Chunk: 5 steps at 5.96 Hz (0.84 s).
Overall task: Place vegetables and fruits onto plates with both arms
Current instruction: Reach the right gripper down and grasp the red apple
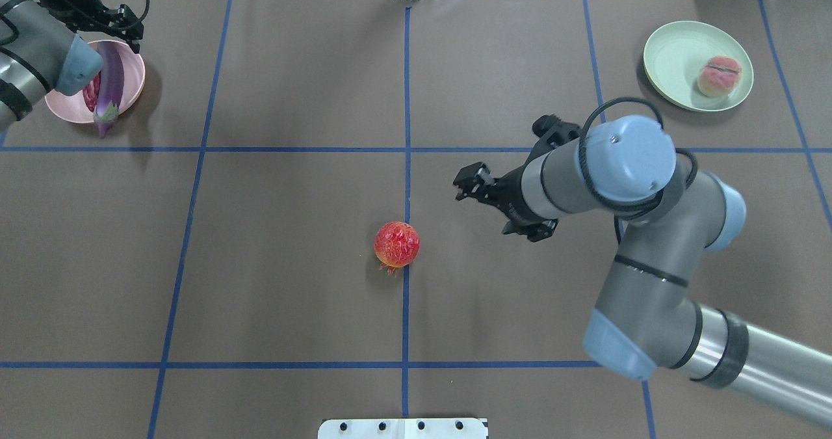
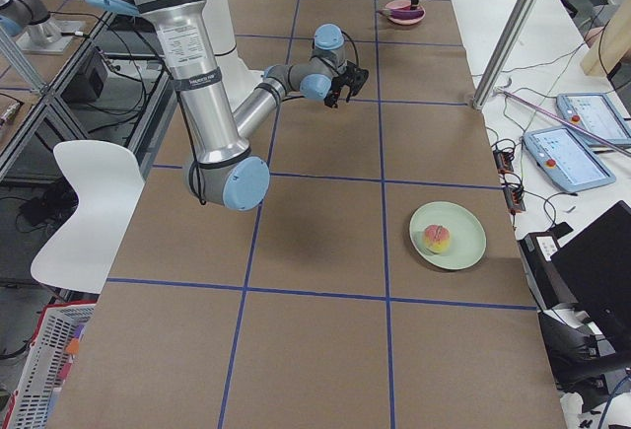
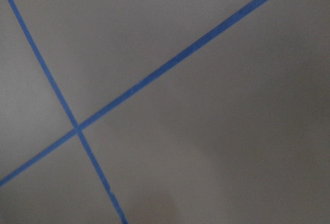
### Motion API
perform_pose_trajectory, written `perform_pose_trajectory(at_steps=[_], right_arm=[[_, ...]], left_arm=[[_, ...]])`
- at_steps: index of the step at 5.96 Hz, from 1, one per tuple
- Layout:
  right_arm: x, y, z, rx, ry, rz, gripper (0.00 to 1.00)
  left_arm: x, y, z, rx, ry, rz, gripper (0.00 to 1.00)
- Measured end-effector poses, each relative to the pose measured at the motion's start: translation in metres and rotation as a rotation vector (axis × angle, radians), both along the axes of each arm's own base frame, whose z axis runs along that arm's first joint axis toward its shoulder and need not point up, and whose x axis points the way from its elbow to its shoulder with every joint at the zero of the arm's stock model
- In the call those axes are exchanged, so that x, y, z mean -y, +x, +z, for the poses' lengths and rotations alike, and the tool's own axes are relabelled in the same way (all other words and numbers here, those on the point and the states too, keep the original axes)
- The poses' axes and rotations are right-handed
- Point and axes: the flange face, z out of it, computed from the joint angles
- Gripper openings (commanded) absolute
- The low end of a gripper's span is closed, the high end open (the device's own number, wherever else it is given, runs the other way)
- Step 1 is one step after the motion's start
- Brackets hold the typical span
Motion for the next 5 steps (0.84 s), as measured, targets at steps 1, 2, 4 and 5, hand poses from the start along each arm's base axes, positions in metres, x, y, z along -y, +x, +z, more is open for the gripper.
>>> perform_pose_trajectory(at_steps=[1,2,4,5], right_arm=[[-0.032,-0.033,-0.015,-0.007,0.050,0.005,1.00],[-0.057,-0.056,-0.024,-0.014,0.102,0.038,1.00],[-0.074,-0.085,-0.040,-0.016,0.155,0.088,1.00],[-0.072,-0.099,-0.041,-0.030,0.164,0.100,1.00]], left_arm=[[-0.001,0.000,0.000,-0.002,0.001,0.000,1.00],[-0.001,0.000,-0.001,-0.003,0.003,0.000,1.00],[-0.002,0.000,0.000,-0.002,0.003,0.000,1.00],[-0.002,0.001,0.000,-0.002,0.002,0.001,1.00]])
